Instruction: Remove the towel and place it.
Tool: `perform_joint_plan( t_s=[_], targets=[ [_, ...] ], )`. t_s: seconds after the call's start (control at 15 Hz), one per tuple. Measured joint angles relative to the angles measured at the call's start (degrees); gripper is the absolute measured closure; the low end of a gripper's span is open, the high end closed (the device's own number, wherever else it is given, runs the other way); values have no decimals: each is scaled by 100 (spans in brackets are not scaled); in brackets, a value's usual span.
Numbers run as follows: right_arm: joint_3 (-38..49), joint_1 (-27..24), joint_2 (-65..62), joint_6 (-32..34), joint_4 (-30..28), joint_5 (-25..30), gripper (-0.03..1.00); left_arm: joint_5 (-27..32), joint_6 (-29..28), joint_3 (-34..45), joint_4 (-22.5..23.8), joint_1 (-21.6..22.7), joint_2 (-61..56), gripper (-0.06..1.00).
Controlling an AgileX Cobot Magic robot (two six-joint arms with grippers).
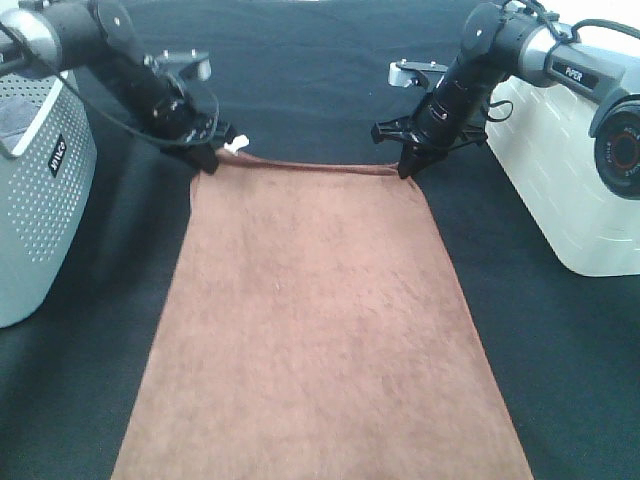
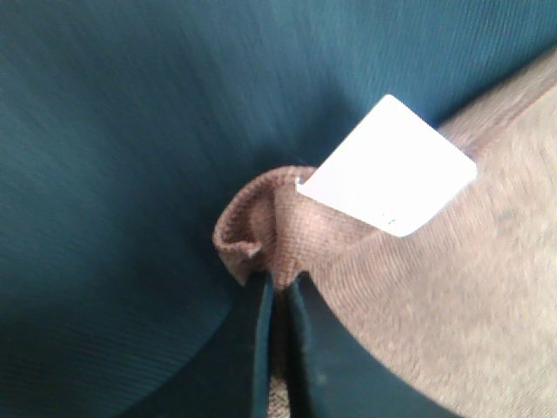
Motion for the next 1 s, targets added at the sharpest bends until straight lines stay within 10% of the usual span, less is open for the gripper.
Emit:
perform_joint_plan(
  t_s=[1.0],
  targets=[
    [-596,23,0,0,-1020,-2252,96,-2361,1736,-567,189,-292,52,94]
  ],
)
